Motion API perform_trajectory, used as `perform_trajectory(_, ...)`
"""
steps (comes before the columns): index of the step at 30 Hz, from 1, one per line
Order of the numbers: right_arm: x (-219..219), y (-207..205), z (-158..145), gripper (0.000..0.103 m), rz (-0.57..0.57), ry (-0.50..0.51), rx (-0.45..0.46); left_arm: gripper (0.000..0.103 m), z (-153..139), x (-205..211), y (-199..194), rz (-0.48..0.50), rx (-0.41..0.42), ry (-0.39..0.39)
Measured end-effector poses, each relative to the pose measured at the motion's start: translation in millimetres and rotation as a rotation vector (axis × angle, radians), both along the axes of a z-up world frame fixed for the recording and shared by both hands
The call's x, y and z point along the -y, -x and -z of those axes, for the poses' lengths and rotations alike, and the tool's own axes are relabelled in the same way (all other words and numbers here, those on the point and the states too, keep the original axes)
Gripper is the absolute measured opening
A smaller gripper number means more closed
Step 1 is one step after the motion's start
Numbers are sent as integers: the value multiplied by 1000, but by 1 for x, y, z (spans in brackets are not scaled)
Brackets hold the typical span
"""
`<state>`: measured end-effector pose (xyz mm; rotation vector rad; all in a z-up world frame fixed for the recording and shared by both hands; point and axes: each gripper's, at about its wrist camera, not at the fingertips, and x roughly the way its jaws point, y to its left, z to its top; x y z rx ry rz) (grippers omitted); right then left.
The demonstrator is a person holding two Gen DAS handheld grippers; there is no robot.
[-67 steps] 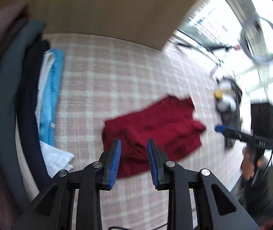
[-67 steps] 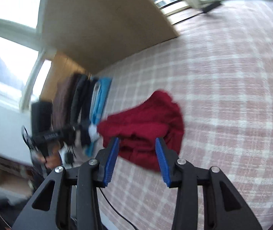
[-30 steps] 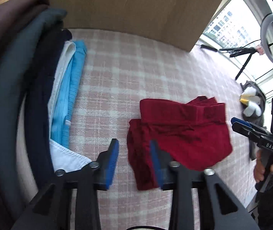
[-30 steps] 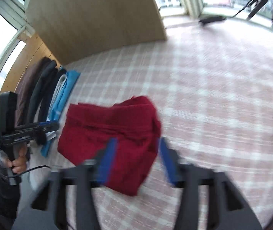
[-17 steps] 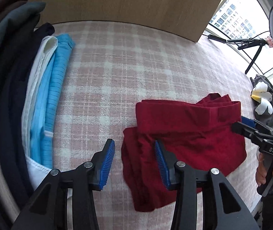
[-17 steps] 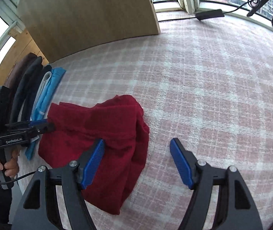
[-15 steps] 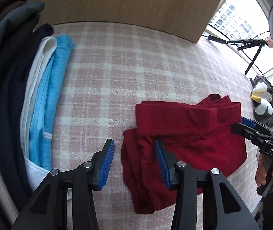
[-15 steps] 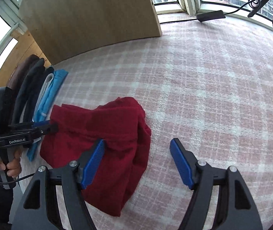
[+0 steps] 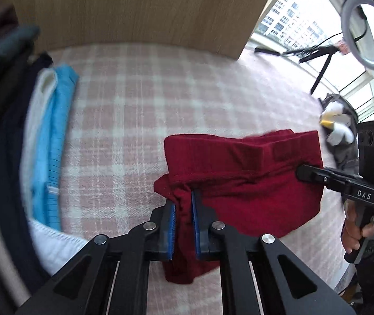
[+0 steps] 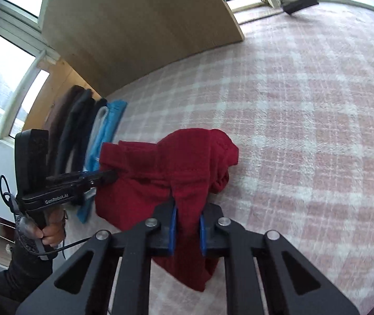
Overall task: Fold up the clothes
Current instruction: 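Lift the folded sweater with both grippers onto the folded clothes stack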
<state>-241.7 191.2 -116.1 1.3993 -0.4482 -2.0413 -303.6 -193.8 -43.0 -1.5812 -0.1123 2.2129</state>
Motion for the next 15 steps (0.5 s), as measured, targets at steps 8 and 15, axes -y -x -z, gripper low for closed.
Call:
perform_trajectory(8, 15, -40, -98, 13, -9, 76, -145, 10, -90, 47, -28, -21, -161, 3)
perform_trajectory(15, 92, -62, -177, 13, -110, 129, -294, 10, -168, 109, -51, -67, -300, 44)
